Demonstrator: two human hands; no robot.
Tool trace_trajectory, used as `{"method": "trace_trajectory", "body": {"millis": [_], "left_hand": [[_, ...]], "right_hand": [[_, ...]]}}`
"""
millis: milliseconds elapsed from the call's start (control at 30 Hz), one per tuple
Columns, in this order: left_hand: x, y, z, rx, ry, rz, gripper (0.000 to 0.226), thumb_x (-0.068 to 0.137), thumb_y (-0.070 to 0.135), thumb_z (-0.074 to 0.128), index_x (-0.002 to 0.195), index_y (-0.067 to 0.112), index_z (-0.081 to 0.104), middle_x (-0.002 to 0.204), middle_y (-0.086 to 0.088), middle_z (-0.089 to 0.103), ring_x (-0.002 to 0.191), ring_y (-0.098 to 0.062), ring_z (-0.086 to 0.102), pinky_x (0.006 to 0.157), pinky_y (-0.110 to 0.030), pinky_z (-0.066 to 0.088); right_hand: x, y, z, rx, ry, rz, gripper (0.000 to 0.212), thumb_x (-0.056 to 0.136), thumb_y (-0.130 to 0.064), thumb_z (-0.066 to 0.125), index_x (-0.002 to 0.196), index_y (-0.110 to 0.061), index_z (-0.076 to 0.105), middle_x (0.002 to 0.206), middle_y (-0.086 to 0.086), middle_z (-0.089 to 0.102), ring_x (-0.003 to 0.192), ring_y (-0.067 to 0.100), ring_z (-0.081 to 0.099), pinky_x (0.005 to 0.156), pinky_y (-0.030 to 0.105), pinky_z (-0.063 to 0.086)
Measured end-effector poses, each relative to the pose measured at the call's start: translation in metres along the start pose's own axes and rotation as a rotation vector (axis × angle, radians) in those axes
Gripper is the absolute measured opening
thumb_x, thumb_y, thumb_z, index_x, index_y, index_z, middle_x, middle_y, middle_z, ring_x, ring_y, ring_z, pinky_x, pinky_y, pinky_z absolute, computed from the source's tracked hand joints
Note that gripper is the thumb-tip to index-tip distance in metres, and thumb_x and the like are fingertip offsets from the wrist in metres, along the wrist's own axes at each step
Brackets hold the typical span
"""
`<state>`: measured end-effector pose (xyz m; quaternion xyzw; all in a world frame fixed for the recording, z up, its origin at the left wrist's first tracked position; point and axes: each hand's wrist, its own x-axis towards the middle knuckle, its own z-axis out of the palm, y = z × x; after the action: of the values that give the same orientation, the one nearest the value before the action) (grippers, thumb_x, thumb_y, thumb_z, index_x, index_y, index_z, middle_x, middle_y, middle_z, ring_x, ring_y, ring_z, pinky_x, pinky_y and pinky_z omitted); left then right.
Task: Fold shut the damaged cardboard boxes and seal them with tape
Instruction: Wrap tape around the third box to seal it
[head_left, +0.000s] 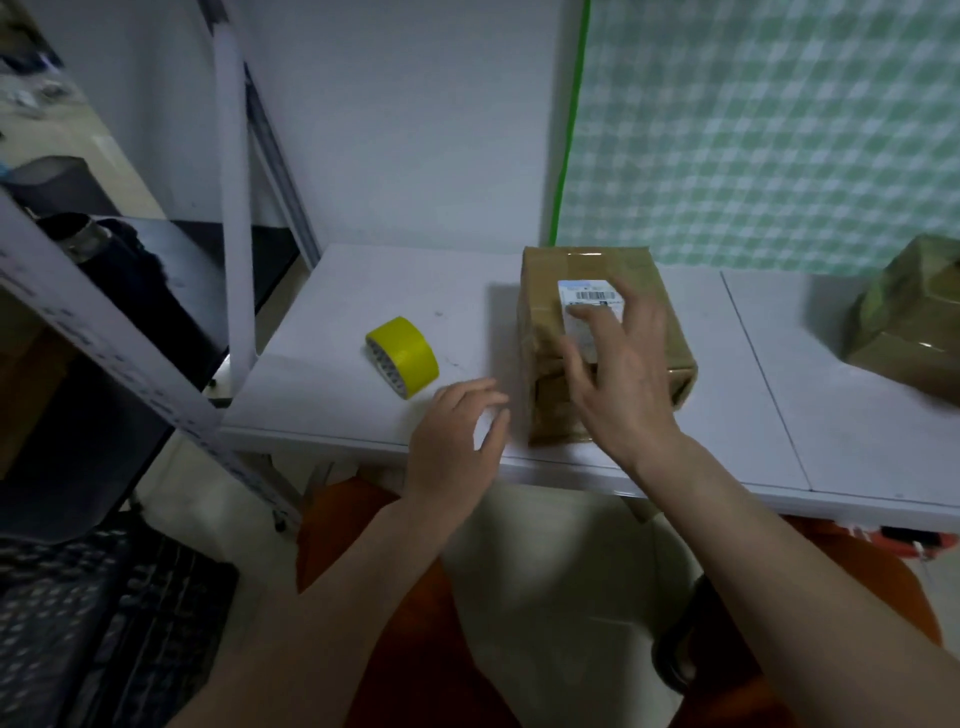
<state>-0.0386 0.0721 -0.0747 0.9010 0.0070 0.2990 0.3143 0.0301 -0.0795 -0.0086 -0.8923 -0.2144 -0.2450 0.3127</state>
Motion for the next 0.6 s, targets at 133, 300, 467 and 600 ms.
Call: {"method": "trace_trajectory", "body": {"millis": [133,300,467,600], "left_hand": [[-0.003,-0.036,-0.012,0.079,-0.008,-0.231,0.023,0.088,0.029,0.056,0.076,0.013,0.067,0.082,-0.005,0.065,0.083,-0.024,0.058,0.071,-0.027,0.036],[0.005,-0.08,-0.032,0.03,-0.094,-0.607,0.048,0.083,0.022,0.069,0.128,0.015,0.053,0.122,-0.005,0.054,0.115,-0.022,0.049,0.092,-0.028,0.039],[0.026,-0.109,-0.031,-0.187,-0.204,-0.788,0.103,0.073,0.025,0.081,0.152,0.012,0.016,0.154,-0.006,0.029,0.14,-0.021,0.028,0.107,-0.028,0.027],[0.04,-0.118,-0.017,-0.259,-0.209,-0.78,0.115,0.065,0.023,0.086,0.151,0.013,0.01,0.149,-0.005,0.036,0.136,-0.024,0.035,0.107,-0.034,0.034]], "right_hand": [[0.0,-0.039,0.03,0.154,-0.214,-0.193,0.022,0.086,-0.009,0.059,0.107,-0.005,0.063,0.128,0.017,0.052,0.12,0.029,0.046,0.102,0.023,0.028],[0.013,-0.066,0.079,0.279,-0.556,0.057,0.043,0.09,-0.019,0.061,0.13,-0.006,0.05,0.132,0.014,0.048,0.124,0.027,0.045,0.106,0.034,0.034],[0.04,-0.084,0.121,0.363,-0.685,0.345,0.066,0.091,-0.031,0.061,0.144,-0.006,0.029,0.144,0.012,0.04,0.131,0.025,0.04,0.108,0.035,0.033],[0.047,-0.089,0.144,0.448,-0.625,0.494,0.06,0.086,-0.036,0.066,0.134,-0.008,0.044,0.128,0.01,0.054,0.117,0.024,0.053,0.098,0.034,0.043]]}}
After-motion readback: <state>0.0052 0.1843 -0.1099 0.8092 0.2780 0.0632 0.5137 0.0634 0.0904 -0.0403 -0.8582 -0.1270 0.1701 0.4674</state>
